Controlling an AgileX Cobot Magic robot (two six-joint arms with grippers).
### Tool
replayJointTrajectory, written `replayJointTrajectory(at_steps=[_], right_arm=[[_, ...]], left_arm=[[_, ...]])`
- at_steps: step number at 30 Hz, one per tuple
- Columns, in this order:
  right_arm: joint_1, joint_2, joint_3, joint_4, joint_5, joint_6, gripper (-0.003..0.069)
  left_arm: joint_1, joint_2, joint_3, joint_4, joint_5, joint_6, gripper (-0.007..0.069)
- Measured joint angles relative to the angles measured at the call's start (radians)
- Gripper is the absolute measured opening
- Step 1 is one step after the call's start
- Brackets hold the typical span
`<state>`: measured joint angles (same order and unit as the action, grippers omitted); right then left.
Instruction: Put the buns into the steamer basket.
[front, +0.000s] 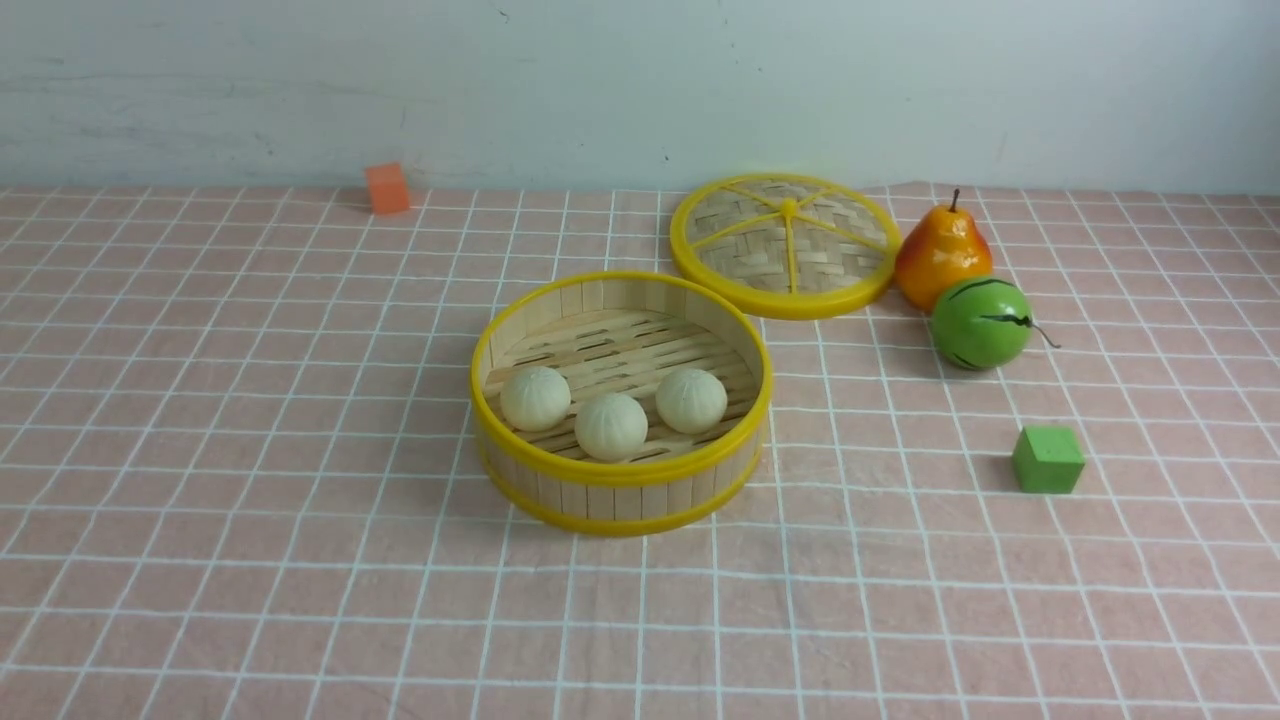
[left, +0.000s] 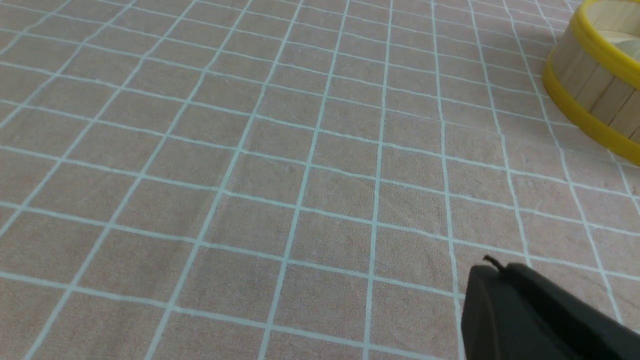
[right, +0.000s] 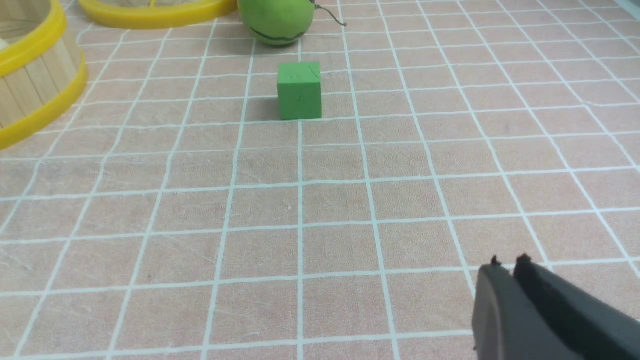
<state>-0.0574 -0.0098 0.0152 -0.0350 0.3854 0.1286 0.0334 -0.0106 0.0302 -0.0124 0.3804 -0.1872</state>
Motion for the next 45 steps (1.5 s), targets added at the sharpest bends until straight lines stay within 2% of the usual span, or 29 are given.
replayJointTrajectory(at_steps=[45], right_arm=[[0.0,0.0,0.0,0.001,0.0,0.0,0.0071]], left_arm=[[0.0,0.0,0.0,-0.003,0.0,0.002,-0.0006]])
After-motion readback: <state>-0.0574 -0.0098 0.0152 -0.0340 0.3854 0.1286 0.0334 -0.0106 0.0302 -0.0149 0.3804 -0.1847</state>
